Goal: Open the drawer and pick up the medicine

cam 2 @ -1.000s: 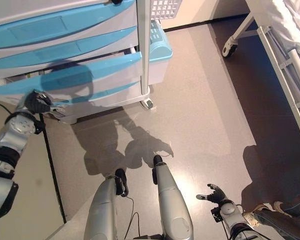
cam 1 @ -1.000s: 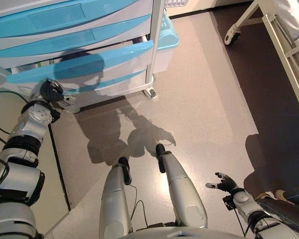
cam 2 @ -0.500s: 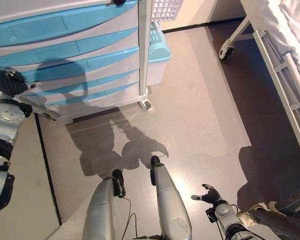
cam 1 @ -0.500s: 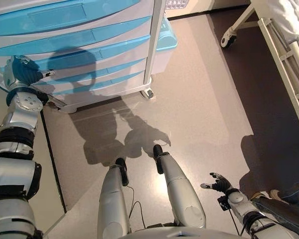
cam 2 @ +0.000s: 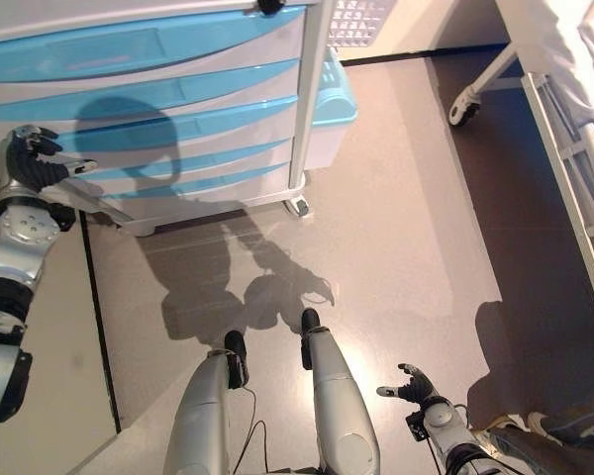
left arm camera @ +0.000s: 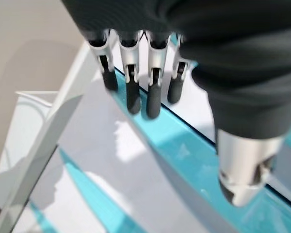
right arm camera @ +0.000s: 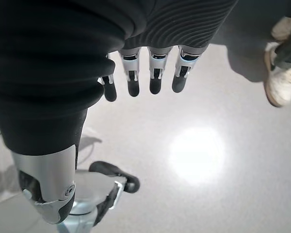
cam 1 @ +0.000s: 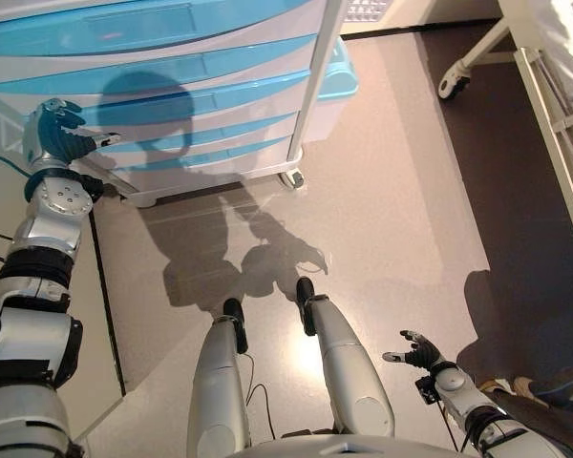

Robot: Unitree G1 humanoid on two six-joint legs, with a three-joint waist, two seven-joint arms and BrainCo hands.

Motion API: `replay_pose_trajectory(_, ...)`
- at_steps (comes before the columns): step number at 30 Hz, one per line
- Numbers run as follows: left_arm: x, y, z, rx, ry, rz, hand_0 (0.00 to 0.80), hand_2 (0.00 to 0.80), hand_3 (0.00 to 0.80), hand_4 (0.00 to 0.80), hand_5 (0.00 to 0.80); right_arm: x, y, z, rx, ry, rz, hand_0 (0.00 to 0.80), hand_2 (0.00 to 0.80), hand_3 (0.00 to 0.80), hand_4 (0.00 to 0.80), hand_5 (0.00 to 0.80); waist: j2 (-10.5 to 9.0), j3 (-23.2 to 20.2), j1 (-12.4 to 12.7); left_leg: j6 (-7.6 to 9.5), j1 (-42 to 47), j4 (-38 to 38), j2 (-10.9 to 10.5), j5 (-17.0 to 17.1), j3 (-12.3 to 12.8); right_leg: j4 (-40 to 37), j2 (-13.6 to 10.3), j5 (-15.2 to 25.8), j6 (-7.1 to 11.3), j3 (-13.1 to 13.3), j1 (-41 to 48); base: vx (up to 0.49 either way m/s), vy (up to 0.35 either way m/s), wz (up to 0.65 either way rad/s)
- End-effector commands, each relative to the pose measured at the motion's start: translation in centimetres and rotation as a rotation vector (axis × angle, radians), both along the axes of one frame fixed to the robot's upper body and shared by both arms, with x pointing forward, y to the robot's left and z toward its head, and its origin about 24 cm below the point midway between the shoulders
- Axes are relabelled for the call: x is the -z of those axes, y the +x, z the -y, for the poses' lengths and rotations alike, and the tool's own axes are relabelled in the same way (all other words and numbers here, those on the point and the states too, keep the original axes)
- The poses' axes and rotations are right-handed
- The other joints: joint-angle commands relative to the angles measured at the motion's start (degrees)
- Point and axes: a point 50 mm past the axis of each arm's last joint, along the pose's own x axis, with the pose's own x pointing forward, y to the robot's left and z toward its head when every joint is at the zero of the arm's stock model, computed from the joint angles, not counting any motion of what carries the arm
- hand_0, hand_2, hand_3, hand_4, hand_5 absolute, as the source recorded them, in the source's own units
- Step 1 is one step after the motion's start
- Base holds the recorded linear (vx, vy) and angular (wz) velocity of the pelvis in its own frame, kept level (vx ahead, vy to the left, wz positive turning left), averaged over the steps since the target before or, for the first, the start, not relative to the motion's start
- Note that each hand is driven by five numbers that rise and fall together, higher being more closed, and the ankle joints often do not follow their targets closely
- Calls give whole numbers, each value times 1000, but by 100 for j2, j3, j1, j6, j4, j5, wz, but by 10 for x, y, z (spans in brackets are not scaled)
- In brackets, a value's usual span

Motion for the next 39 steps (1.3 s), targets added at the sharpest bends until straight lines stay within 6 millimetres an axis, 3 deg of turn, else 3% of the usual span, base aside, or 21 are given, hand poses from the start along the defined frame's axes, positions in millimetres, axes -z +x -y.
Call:
replay_pose_trajectory(1, 22, -19, 4, 56, -96, 65, 0, 0, 0, 0, 0, 12, -35, 13, 54, -29, -66, 0, 0, 0, 0, 0, 59, -293, 120, 246, 47, -470, -263, 299, 0, -1308, -250, 991, 371, -3, 264, -38, -82, 33)
replay_pose_trajectory(2, 43, -27, 4, 58, -150, 34, 0, 0, 0, 0, 0, 13, -37, 13, 71, -27, -77, 0, 0, 0, 0, 0, 59, -277, 182, 231, 98, -531, -268, 334, -25, -1387, -259, 1019, 359, -64, 338, -25, -58, 25)
replay_pose_trajectory(3, 43, -27, 4, 57, -150, 33, 0, 0, 0, 0, 0, 13, -37, 13, 70, -27, -77, 0, 0, 0, 0, 0, 63, -276, 173, 230, 103, -534, -269, 336, -29, -1392, -260, 1020, 359, -68, 346, -21, -68, 15)
replay_pose_trajectory(5, 88, -50, 5, 44, -279, -18, 0, 0, 0, 0, 0, 15, -42, 14, 101, -26, -83, 0, 0, 0, 0, 0, 70, -287, 299, 194, 306, -773, -294, 422, -111, -1648, -261, 1101, 339, -174, 607, 1, -70, 15)
replay_pose_trajectory(7, 112, -66, 9, 45, -355, -53, 0, 0, 0, 0, 0, 17, -46, 15, 111, -28, -97, 0, 0, 0, 0, 0, 99, -319, 375, 175, 471, -959, -330, 496, -188, -1858, -260, 1150, 337, -258, 826, 19, -47, 18)
replay_pose_trajectory(8, 112, -66, 9, 44, -355, -53, 0, 0, 0, 0, 0, 17, -46, 15, 111, -28, -97, 0, 0, 0, 0, 0, 99, -318, 375, 175, 472, -960, -330, 496, -188, -1859, -260, 1150, 337, -259, 828, 41, -57, 20)
replay_pose_trajectory(9, 134, -82, 18, 75, -449, -90, 0, 0, 0, 0, 0, 18, -51, 18, 125, -35, -116, 0, 0, 0, 0, 0, 131, -373, 467, 141, 699, -1224, -358, 593, -260, -2128, -272, 1205, 348, -362, 1112, 53, -50, 18)
replay_pose_trajectory(12, 150, -92, 23, 93, -502, -136, 0, 0, 0, 0, 0, 18, -53, 19, 131, -40, -123, 0, 0, 0, 0, 0, 149, -429, 513, 110, 930, -1512, -376, 726, -302, -2364, -293, 1270, 353, -468, 1390, 47, -49, 17)
replay_pose_trajectory(16, 191, -114, 29, 93, -601, -298, 0, 0, 0, 0, 0, 18, -56, 23, 151, -46, -124, 0, 0, 0, 0, 0, 215, -572, 621, 14, 1598, -2101, -322, 937, -389, -2913, -244, 1305, 379, -683, 2175, 60, -47, 18)
replay_pose_trajectory(19, 209, -122, 32, 69, -650, -362, 0, 0, 0, 0, 0, 20, -58, 21, 147, -42, -131, 0, 0, 0, 0, 0, 221, -683, 620, -11, 1805, -2335, -307, 1037, -399, -3050, -234, 1319, 382, -742, 2361, 52, -30, 5)
replay_pose_trajectory(21, 252, -145, 44, 38, -691, -587, 0, 0, 0, 0, 0, 22, -59, 16, 148, -36, -145, 0, 0, 0, 0, 0, 277, -925, 619, -48, 2293, -2785, -271, 1174, -367, -3269, -161, 1309, 391, -822, 2756, 113, -51, 6)
replay_pose_trajectory(22, 252, -145, 44, 38, -691, -587, 0, 0, 0, 0, 0, 22, -59, 16, 148, -36, -145, 0, 0, 0, 0, 0, 277, -916, 622, -48, 2309, -2797, -271, 1178, -367, -3274, -160, 1310, 391, -822, 2769, 84, -31, 1)
replay_pose_trajectory(27, 305, -186, 64, -32, -760, -900, 0, 0, 0, 0, 0, 27, -60, 7, 143, -14, -166, 0, 0, 0, 0, 0, 356, -1248, 573, -69, 2861, -3155, -200, 1241, -339, -3290, -85, 1166, 377, -896, 3181, 85, -18, 1)
replay_pose_trajectory(28, 305, -186, 65, -32, -760, -900, 0, 0, 0, 0, 0, 27, -60, 7, 143, -14, -166, 0, 0, 0, 0, 0, 357, -1241, 572, -70, 2870, -3158, -200, 1241, -340, -3292, -85, 1165, 377, -898, 3189, 94, -12, 4)
replay_pose_trajectory(29, 322, -205, 75, -48, -800, -1018, 0, 0, 0, 0, 0, 28, -61, 2, 135, -3, -174, 0, 0, 0, 0, 0, 377, -1362, 537, -69, 3042, -3191, -189, 1211, -316, -3289, -55, 1101, 362, -885, 3332, 94, -16, 2)
replay_pose_trajectory(31, 337, -228, 86, -46, -811, -1154, 0, 0, 0, 0, 0, 30, -62, -3, 129, 14, -186, 0, 0, 0, 0, 0, 393, -1484, 512, -64, 3205, -3193, -191, 1159, -317, -3294, -33, 1042, 356, -880, 3490, 110, -12, 3)
replay_pose_trajectory(39, 355, -274, 100, -126, -858, -1325, 0, 0, 0, 0, 0, 41, -76, -24, 87, 81, -262, 0, 0, 0, 0, 0, 359, -1922, 596, -47, 3695, -3451, -159, 1087, -294, -3556, -16, 971, 352, -890, 3993, 72, -14, 1)
